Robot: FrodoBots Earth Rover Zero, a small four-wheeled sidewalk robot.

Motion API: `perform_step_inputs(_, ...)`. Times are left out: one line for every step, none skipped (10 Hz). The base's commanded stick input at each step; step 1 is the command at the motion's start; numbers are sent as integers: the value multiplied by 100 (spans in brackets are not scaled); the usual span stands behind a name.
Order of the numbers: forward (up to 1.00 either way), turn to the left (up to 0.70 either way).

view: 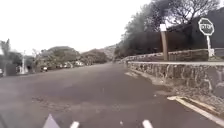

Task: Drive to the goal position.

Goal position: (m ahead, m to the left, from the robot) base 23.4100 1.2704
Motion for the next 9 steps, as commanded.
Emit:
perform_step_inputs(50, 0)
perform_step_inputs(50, 0)
perform_step_inputs(50, 0)
perform_step_inputs(50, -50)
perform_step_inputs(50, -50)
perform_step_inputs(50, -50)
perform_step_inputs(50, -35)
perform_step_inputs(50, -18)
perform_step_inputs(50, -3)
